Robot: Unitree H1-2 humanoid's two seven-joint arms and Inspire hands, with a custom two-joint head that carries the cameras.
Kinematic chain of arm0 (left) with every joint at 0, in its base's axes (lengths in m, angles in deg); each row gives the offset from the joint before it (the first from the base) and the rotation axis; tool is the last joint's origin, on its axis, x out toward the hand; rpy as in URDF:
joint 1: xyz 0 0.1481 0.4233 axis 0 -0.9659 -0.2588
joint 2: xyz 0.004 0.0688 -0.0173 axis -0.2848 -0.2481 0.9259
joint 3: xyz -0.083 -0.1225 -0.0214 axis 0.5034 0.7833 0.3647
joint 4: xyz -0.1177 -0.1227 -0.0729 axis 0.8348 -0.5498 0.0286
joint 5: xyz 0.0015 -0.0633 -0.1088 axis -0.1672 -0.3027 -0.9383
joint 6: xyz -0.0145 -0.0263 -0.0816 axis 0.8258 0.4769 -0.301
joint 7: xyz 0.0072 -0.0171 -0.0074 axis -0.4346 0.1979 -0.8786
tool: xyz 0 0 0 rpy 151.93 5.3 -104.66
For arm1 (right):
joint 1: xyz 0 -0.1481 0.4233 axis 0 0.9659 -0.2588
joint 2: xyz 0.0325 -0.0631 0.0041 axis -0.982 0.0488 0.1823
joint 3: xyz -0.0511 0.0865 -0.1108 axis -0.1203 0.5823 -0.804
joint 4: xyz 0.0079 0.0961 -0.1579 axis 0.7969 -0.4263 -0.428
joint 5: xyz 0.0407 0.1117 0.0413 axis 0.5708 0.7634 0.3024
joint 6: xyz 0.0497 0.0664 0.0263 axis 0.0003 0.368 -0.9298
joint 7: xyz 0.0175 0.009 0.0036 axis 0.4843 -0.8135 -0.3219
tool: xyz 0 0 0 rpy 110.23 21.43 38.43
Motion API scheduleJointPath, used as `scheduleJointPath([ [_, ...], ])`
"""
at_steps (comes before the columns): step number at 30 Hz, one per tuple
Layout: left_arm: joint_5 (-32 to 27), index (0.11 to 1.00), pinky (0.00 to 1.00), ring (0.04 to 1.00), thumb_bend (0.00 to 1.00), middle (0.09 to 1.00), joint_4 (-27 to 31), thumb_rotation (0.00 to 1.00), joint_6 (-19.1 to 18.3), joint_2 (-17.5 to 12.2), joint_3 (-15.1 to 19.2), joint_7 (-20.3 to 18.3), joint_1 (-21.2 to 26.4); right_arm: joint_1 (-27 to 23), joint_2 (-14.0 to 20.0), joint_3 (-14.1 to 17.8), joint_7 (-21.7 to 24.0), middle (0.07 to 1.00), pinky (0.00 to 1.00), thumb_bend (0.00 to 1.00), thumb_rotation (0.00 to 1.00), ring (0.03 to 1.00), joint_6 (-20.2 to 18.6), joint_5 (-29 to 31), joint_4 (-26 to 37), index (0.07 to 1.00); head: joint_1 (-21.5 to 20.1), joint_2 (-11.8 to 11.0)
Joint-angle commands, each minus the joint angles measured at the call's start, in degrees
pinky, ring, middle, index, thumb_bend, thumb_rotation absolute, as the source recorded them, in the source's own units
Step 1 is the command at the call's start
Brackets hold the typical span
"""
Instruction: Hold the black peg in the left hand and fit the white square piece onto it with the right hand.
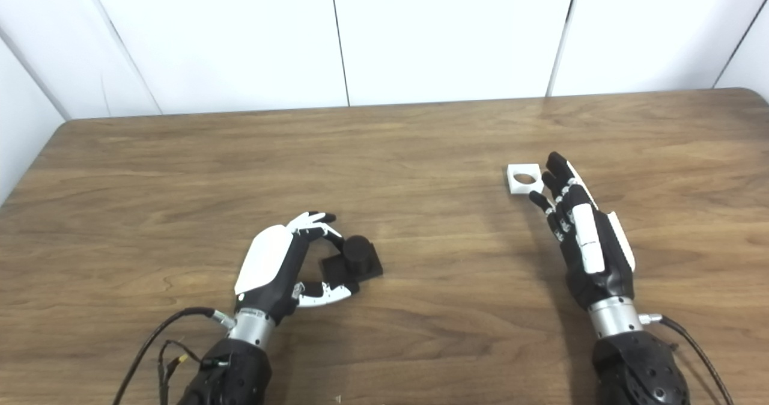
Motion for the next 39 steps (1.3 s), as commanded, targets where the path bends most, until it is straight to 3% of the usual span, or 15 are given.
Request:
scheduleJointPath([
  [1,-0.29,0.492,0.8,0.914,0.5,0.848,1.0,0.06,1.46,0.2,-0.81,-1.05,-0.85,2.46,-1.89,-0.83,0.23,0.978,0.9,0.6,0.88,0.985,0.11,1.03,-2.17,0.944,0.12,0.04],
  [9,0.51,0.493,0.78,0.92,0.5,0.859,3.38,0.07,1.43,0.5,-1.95,-3.89,-3.02,2.44,-1.63,-0.97,0.38,0.977,0.9,0.58,0.89,0.981,0.19,0.83,-2.26,0.946,0.2,0.15],
  [19,0.45,0.494,0.84,0.94,0.5,0.872,6.51,0.07,1.06,0.03,-1.8,-7.52,-5.03,2.05,-1.41,-0.49,0.41,0.977,0.91,0.59,0.87,0.983,-0.3,1.57,-2.29,0.941,0.43,0.17],
  [29,0.27,0.495,0.86,0.947,0.5,0.877,5.93,0.07,1.58,0.48,-0.73,-7.71,-5.26,1.3,-1.0,-0.52,0.34,0.975,0.91,0.57,0.82,0.982,-0.49,1.49,-2.32,0.94,0.56,0.78],
  [32,0.62,0.495,0.85,0.942,0.5,0.874,5.67,0.07,1.79,0.52,-0.64,-7.66,-5.02,0.57,-0.56,-0.05,-0.2,0.964,0.91,0.61,0.74,0.971,-1.15,1.24,-2.43,0.927,0.63,1.0],
  [36,0.75,0.493,0.82,0.929,0.5,0.866,4.96,0.07,2.23,1.21,-0.23,-6.5,-4.88,-1.04,1.81,-0.27,-2.34,0.951,0.86,0.64,0.56,0.953,-2.25,-4.5,-1.71,0.91,0.58,1.29],
  [39,1.16,0.492,0.81,0.923,0.5,0.862,4.38,0.07,2.62,1.64,-0.1,-5.73,-4.72,-2.15,3.12,-0.26,-3.46,0.946,0.84,0.68,0.51,0.945,-2.94,-7.47,-1.47,0.897,0.88,1.96],
])
